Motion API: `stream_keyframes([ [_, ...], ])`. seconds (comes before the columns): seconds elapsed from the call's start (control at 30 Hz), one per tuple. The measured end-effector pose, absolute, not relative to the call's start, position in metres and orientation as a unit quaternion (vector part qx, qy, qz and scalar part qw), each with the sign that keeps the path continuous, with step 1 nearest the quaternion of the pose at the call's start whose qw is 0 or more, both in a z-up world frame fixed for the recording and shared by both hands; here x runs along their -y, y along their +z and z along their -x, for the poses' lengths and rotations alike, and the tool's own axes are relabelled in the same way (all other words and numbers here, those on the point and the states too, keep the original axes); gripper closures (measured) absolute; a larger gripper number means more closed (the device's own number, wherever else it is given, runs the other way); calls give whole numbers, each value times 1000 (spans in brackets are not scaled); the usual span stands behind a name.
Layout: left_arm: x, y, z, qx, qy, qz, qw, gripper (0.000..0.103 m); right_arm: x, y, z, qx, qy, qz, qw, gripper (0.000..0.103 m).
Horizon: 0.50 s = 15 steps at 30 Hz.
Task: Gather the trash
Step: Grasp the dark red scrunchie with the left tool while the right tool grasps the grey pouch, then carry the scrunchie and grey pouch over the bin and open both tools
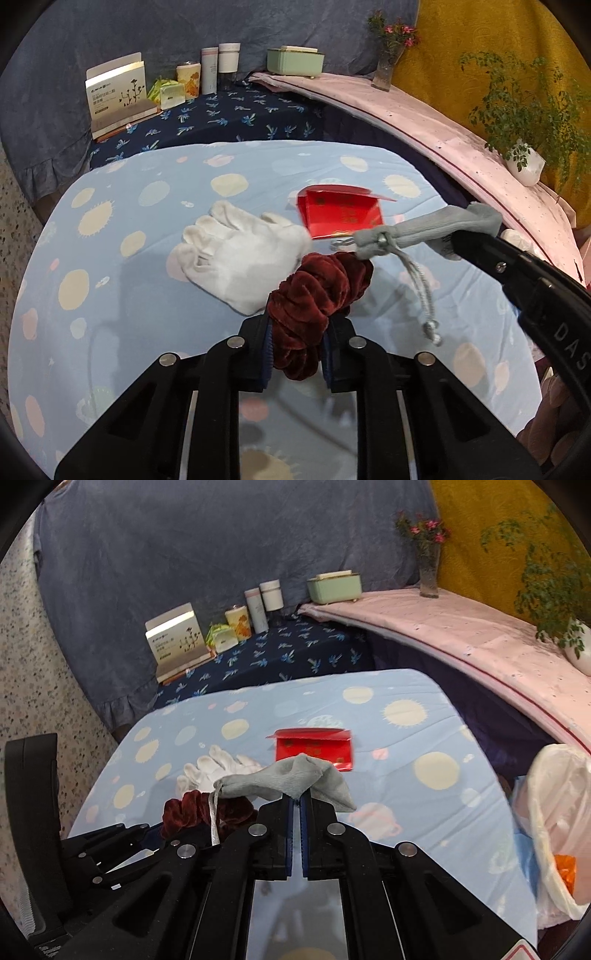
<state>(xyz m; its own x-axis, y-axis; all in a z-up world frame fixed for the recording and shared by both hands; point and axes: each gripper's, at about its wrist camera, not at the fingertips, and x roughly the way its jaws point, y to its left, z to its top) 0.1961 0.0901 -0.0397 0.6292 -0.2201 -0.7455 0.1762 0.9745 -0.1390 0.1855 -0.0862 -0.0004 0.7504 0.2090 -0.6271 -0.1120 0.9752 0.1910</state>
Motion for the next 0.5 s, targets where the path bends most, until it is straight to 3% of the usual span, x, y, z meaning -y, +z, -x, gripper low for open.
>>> stream_keyframes([
  [0.5, -1, 2, -161, -392, -157, -3, 906, 84, 186, 37, -137, -295, 23, -116, 948, 100],
])
